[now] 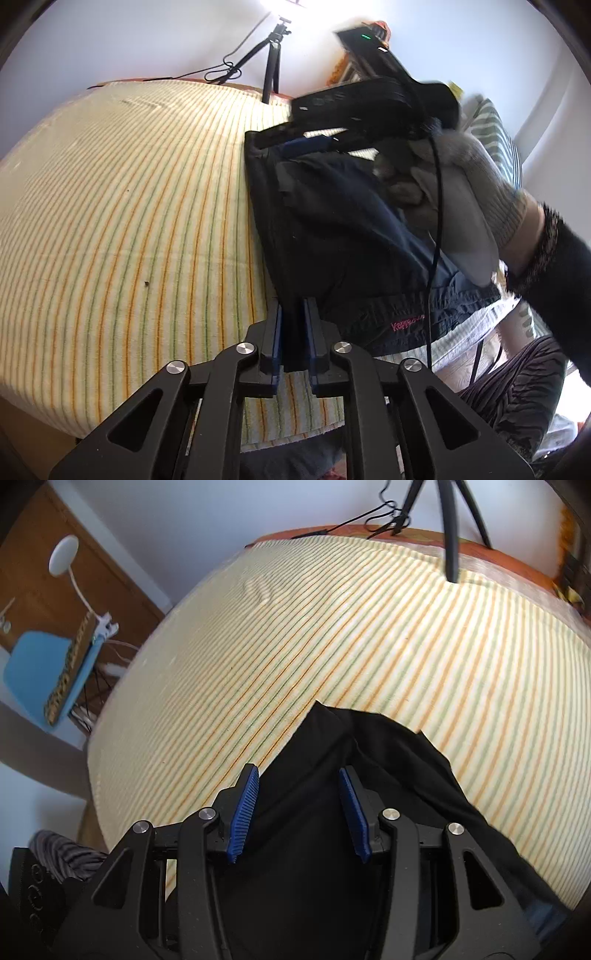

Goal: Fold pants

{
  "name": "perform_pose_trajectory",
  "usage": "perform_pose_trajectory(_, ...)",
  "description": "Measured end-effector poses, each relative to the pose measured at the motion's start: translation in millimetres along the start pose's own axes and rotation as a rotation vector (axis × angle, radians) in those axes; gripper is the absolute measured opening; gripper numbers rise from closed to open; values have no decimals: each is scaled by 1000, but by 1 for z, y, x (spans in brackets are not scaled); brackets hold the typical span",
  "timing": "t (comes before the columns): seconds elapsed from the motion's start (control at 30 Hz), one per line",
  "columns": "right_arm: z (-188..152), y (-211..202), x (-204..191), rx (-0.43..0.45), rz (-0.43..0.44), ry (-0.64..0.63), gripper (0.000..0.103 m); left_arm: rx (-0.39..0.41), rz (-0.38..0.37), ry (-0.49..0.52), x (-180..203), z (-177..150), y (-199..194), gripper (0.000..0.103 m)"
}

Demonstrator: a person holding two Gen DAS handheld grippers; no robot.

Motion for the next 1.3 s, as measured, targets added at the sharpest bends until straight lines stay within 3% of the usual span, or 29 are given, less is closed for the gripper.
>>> perform_pose_trajectory(0.07,-8,-21,3,44,34,45,47,-2,-22,-32,-4,2,-2,15)
perform_pose_trajectory(0.2,-36,-64,16,127,32,78,47,-10,-51,-129,-12,9,-1,43)
perform_pose_trajectory(0.4,-101,-93,48,160,-87,130,47,-95,-115,-171,-5,10,22,43)
perform_pose_trajectory(0.53,-127,-86,50,143,-81,163,47,-90,-111,-163,2,14,28,39)
perform_pose_trajectory(0.6,-132,-83,48,146,-99,150,47,-87,-109,-192,-2,14,28,26)
perform_pose_trajectory(0.7,-136,-79,52,140,-100,157,47,-76,-104,-221,-8,13,29,16)
perform_pose_trajectory(0.83,-137,-75,55,140,-90,161,47,-48,-99,-209,-5,13,24,11)
perform_pose_trajectory(1.0,-132,-77,45,154,-123,138,47,-16,-102,-195,-3,16,18,10)
perform_pose_trajectory(1.07,-127,-74,40,159,-158,98,43,-18,-114,-211,-5,16,19,11)
perform_pose_trajectory(1.13,-119,-70,36,160,-179,69,41,-28,-113,-238,-8,15,22,21)
perform_pose_trajectory(1.17,-116,-68,35,158,-174,72,41,-46,-108,-259,-11,13,27,36)
perform_pose_trajectory(1.3,-105,-67,32,160,-125,99,41,-12,-114,-251,-8,17,28,33)
Point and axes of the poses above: each gripper's, at about its wrist camera, not at the fingertips, and y roughly the way its jaws point, x to its right, z to its top, the point moved 7 cm from there along y, roughly the way its jaws point, and after that the axes turned 2 degrees about -x, right-handed, at the moved point
